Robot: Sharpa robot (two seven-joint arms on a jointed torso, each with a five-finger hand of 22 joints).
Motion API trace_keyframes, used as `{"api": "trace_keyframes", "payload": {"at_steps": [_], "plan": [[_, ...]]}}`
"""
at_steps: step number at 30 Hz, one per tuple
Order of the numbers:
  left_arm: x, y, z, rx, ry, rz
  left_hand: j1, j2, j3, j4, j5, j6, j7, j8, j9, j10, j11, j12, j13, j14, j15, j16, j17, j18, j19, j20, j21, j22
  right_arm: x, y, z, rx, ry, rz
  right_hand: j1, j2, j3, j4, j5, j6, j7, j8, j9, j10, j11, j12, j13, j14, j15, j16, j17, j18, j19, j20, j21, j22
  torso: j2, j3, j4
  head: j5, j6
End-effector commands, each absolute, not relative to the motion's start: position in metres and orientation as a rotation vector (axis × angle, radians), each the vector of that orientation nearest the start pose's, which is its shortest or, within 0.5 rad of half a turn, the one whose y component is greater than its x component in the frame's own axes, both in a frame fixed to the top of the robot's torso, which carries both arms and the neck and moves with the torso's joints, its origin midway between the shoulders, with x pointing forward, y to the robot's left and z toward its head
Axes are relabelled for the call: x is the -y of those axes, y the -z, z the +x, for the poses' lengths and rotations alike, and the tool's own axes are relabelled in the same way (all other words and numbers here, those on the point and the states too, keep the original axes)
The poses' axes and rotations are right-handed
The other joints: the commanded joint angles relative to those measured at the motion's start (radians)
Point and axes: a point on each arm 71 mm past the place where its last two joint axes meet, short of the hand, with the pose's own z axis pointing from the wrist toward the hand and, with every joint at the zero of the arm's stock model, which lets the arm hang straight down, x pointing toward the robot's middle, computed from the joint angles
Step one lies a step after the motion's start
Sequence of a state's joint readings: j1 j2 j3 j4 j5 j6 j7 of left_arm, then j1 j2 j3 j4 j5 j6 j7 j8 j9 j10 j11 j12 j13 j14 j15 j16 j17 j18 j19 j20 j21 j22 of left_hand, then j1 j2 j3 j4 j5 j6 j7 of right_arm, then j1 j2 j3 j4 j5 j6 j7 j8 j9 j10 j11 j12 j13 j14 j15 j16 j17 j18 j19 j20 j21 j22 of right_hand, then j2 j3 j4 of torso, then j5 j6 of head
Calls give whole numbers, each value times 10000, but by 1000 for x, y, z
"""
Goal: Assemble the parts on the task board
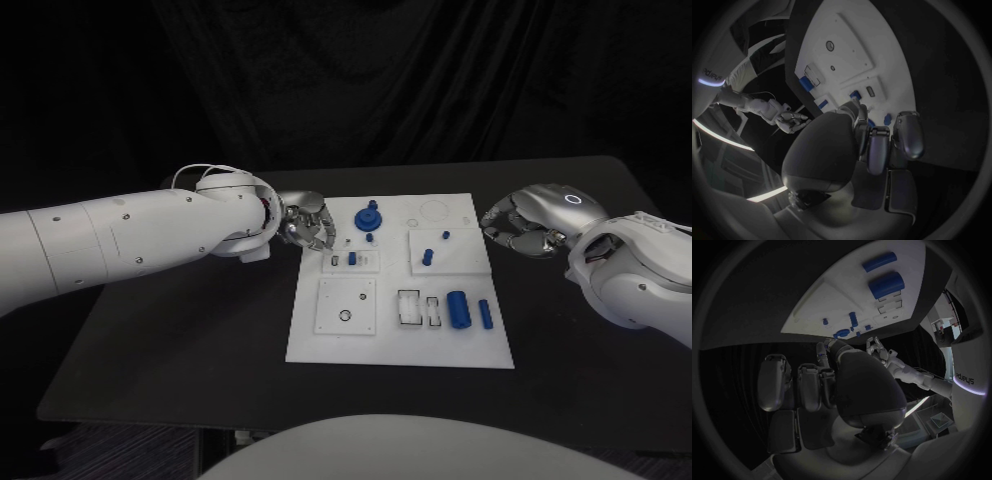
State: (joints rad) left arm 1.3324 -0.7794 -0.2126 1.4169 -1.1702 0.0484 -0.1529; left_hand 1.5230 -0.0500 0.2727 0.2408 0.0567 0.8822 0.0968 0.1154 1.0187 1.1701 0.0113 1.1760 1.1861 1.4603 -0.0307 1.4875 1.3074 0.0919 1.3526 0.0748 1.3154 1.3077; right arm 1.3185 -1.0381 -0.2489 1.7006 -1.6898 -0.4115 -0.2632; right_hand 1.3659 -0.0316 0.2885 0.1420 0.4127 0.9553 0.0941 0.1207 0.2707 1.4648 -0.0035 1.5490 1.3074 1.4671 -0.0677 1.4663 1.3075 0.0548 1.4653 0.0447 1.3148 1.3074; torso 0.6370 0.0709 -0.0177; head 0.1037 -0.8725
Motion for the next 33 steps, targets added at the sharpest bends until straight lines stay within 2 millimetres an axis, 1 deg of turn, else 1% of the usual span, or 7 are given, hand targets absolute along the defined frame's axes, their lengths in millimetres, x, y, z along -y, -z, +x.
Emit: {"api": "trace_keyframes", "payload": {"at_steps": [1,3,8,10,17,24,33], "plan": [[-198,196,498,-18806,6388,3405,-160,-408,404,291,-14,-205,108,-333,-657,-1768,270,-6029,-1991,-270,189,-438,862,-178,-80,152,-80,950,252,185,443,-16092,-3628,-2853,93,7,81,-3,43,66,-29,-11,10,769,-20,-32,2344,756,-11,-37,1576,40,41,-18,-36,1840,3,-1,-5,29,-2],[-201,192,500,-18351,6034,3615,-565,-464,262,442,45,41,110,-296,-908,-1319,296,-5910,-2157,-128,213,-333,1012,-207,23,228,26,1058,252,185,443,-16100,-3617,-2856,93,7,81,-3,43,66,-29,-11,10,769,-20,-32,2344,756,-11,-37,1576,40,41,-18,-36,1840,5,-1,-4,41,-2],[-213,189,507,-18033,5286,2842,-2835,223,-695,495,87,570,57,25,-1242,53,224,-2938,-374,457,144,228,1747,-274,322,208,326,1329,252,185,444,-16128,-3602,-2881,93,7,81,-3,43,66,-29,-11,10,769,-20,-32,2344,756,-11,-37,1576,40,41,-18,-36,1840,7,-2,0,74,-2],[-218,190,511,-18115,5019,2235,-3282,481,-1026,512,569,796,-79,389,-1203,1000,114,-890,894,839,53,594,2260,-310,482,123,482,1464,252,186,444,-16139,-3593,-2888,91,13,92,-5,44,77,-32,-12,13,773,-22,-29,2348,756,-13,-38,1574,39,44,-22,-33,1842,4,-1,0,78,-2],[-227,198,526,-19169,3903,746,-4084,786,-1666,506,696,1185,-302,1061,-1041,3022,-94,2598,3023,1105,-141,833,2634,-416,876,-43,859,1746,253,186,445,-16179,-3556,-2913,91,13,92,-5,44,77,-32,-12,13,773,-22,-29,2348,756,-13,-38,1574,39,44,-22,-33,1842,5,-2,-1,148,-2],[-224,209,537,-20653,2568,293,-4543,969,-2079,498,805,1590,-518,1454,-683,4007,-295,3948,3847,1105,-330,833,2634,-483,1146,-236,1076,1893,253,187,446,-16197,-3552,-2947,91,13,92,-5,44,77,-32,-12,13,773,-22,-29,2348,756,-13,-38,1574,39,44,-22,-33,1842,10,-4,-2,169,-2],[-212,221,549,-22317,2081,-312,-3893,810,-1994,383,1599,1476,-522,1199,-665,4007,-319,3948,3847,1105,-373,833,2634,-476,1165,-302,996,1882,252,187,447,-16191,-3574,-2977,89,20,100,-6,43,83,-34,-14,16,777,-24,-26,2351,758,-15,-34,1579,39,44,-25,-36,1842,12,0,-4,141,-2]]}}
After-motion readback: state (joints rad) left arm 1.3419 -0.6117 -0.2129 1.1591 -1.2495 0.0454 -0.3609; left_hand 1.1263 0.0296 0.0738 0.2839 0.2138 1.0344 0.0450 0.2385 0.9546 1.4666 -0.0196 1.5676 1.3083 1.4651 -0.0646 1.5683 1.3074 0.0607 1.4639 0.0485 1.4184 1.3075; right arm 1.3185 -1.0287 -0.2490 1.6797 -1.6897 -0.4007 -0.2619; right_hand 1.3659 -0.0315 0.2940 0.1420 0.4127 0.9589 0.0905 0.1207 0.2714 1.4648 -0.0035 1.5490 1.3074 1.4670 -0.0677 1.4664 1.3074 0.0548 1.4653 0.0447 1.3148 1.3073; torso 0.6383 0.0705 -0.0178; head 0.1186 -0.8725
